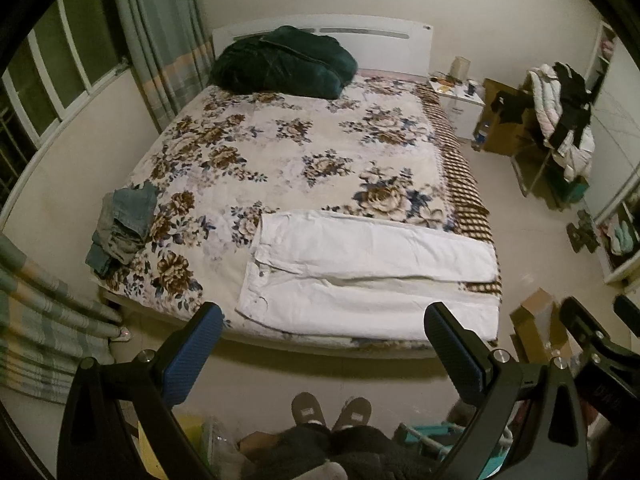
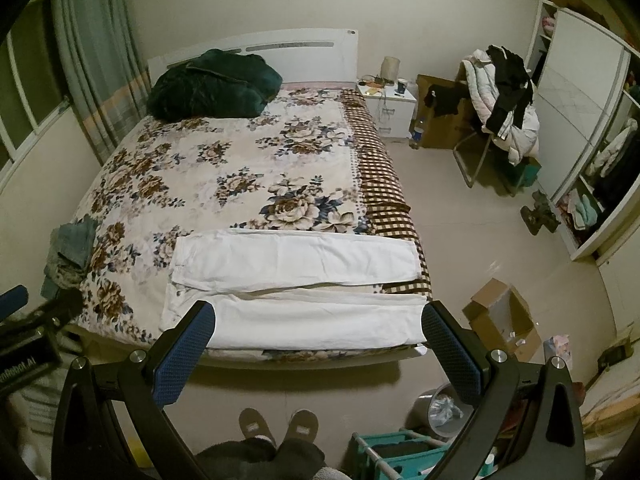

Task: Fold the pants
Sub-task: 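Lower both tools to the white pants and grasp the leg ends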

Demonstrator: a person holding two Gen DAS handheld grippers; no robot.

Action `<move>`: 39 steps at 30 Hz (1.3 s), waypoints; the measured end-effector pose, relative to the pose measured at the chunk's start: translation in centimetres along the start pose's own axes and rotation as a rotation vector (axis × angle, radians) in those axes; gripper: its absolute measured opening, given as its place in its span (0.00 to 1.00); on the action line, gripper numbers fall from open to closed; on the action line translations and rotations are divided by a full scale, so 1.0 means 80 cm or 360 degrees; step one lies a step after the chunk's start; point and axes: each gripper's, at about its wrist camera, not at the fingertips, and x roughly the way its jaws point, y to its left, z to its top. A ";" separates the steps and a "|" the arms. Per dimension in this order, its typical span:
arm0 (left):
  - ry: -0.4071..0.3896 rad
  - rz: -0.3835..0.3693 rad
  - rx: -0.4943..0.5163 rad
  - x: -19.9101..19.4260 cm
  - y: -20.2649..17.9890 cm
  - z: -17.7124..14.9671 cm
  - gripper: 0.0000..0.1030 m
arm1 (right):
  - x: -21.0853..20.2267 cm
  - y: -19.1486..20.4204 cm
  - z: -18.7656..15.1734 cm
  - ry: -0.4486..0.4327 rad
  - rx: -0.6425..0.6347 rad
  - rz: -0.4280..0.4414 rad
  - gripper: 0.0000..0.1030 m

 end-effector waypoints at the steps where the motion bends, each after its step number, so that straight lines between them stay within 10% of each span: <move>1: -0.0012 0.0018 -0.0010 0.007 0.000 0.004 1.00 | 0.014 -0.006 0.003 0.0001 0.0011 -0.0007 1.00; 10: 0.0014 0.0274 -0.0101 0.152 -0.017 0.069 1.00 | 0.176 -0.067 0.054 0.0127 0.0146 -0.0055 1.00; 26: 0.0481 0.0300 -0.0063 0.530 -0.039 0.184 1.00 | 0.663 -0.106 0.148 0.0558 0.0578 -0.0184 1.00; 39: 0.0953 0.0247 -0.0315 0.851 -0.045 0.211 1.00 | 1.032 -0.201 0.110 0.0999 0.1267 -0.0174 1.00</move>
